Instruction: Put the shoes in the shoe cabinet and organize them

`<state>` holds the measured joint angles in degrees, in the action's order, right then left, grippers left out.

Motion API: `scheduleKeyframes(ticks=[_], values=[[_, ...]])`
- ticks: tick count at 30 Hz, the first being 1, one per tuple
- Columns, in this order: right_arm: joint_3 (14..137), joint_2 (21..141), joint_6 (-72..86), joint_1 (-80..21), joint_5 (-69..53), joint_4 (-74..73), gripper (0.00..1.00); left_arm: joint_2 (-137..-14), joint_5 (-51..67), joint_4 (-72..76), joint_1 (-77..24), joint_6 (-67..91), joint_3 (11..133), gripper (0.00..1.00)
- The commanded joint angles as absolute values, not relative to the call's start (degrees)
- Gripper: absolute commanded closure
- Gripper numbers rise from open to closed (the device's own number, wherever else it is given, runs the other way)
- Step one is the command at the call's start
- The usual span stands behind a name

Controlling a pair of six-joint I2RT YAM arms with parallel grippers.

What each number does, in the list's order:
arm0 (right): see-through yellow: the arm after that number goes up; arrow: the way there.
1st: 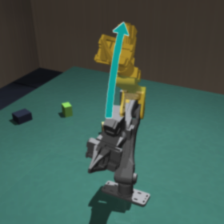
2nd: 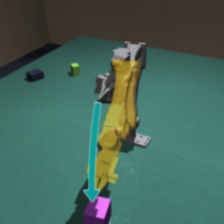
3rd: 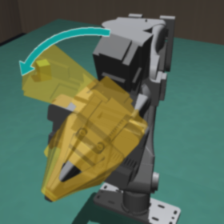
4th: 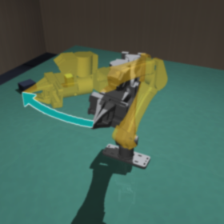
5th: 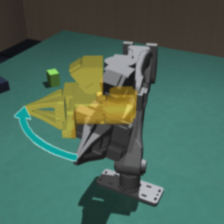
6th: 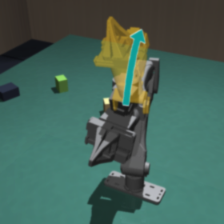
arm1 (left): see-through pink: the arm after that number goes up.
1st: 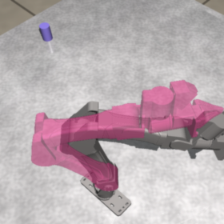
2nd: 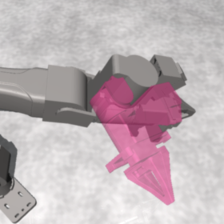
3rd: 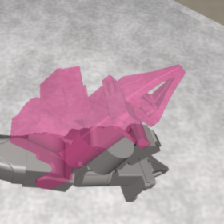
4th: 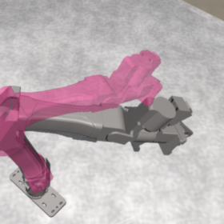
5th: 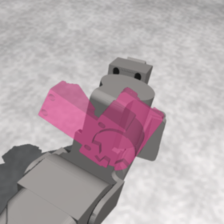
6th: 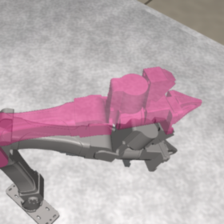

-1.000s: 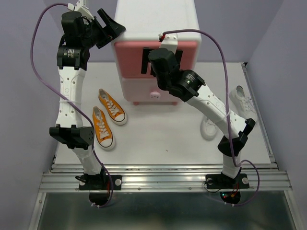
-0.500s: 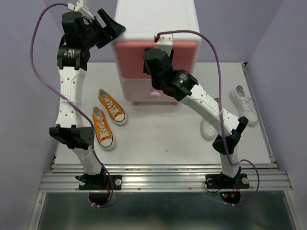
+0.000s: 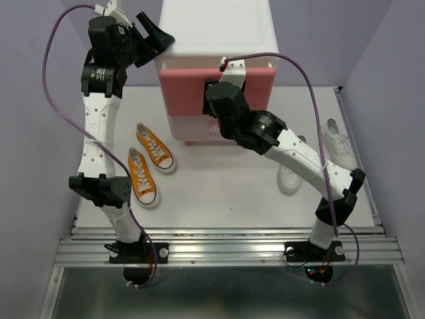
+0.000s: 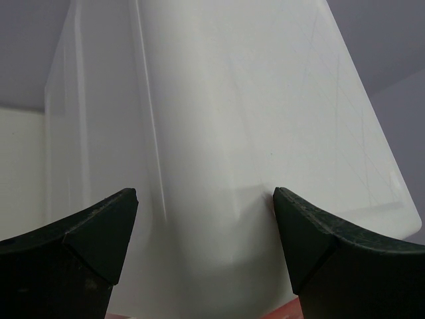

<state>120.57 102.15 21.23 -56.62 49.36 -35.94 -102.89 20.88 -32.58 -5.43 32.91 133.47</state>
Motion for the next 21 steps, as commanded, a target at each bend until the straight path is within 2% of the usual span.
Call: scheduleKeyframes(ticks=[1,21], values=[[118.5,96.9,27.2,-61.3,47.8,-37.3,0.98,-104.6,16.0,-42.4,-5.3,28.6,130.6,0.07],[117.3,92.0,51.3,-77.2,48.1,-62.0,0.99,-103.2,8.4,-43.5,-6.4,28.4,126.3,0.07]])
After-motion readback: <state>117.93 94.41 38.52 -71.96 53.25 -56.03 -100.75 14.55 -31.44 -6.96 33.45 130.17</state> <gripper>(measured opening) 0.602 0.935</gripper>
